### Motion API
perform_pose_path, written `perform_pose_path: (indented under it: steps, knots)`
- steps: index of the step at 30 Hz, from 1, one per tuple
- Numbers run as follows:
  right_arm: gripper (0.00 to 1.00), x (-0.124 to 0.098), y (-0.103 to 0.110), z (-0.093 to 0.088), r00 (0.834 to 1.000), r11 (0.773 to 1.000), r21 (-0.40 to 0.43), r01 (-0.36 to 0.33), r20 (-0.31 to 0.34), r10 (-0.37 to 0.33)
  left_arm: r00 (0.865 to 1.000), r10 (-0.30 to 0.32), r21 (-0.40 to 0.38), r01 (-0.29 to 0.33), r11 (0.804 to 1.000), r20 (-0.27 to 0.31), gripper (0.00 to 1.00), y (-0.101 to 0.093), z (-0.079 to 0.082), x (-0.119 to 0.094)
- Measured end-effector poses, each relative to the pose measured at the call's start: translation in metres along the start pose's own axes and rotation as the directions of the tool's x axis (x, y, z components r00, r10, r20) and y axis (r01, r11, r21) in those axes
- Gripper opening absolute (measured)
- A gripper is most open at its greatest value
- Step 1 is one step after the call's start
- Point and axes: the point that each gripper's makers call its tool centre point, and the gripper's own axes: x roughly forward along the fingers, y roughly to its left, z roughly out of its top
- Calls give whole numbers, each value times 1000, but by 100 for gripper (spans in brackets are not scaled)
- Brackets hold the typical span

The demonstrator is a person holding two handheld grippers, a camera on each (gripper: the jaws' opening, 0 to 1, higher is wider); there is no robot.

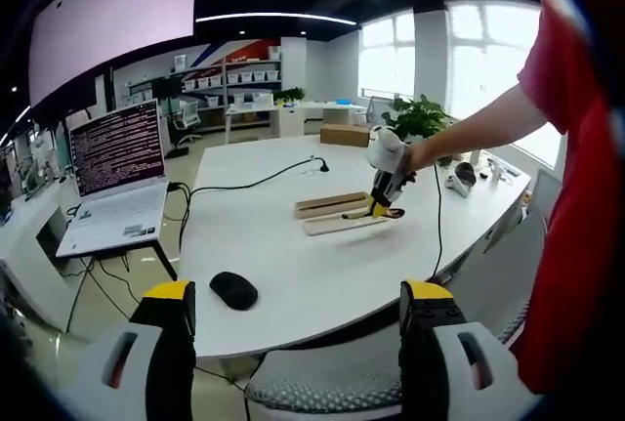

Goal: Arrange the utensils inside the cutlery case until each visible utensil rests in its matching compartment.

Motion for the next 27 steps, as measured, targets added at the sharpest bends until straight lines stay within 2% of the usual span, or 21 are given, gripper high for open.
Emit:
perform_pose_path:
  steps: [5, 12, 22, 27]
  knots:
    - [1, -5, -8, 0, 1000, 1000, 5, 6, 4, -6, 1000, 1, -7, -1, 1000, -4, 89, 2, -2, 1]
    - [1, -7, -15, -2, 1000, 1000, 10, 11, -3, -11, 1000, -4, -3, 4, 1000, 5, 89, -1, 5, 4]
    - [1, -12, -29, 2, 999, 999, 21, 34, -2, -34, 999, -35, -10, 35, 999, -6, 88, -6, 2, 13]
    - [1, -13, -36, 1, 999, 999, 6, 45, -11, -45, 999, -44, 0, 44, 999, -3, 88, -6, 7, 15]
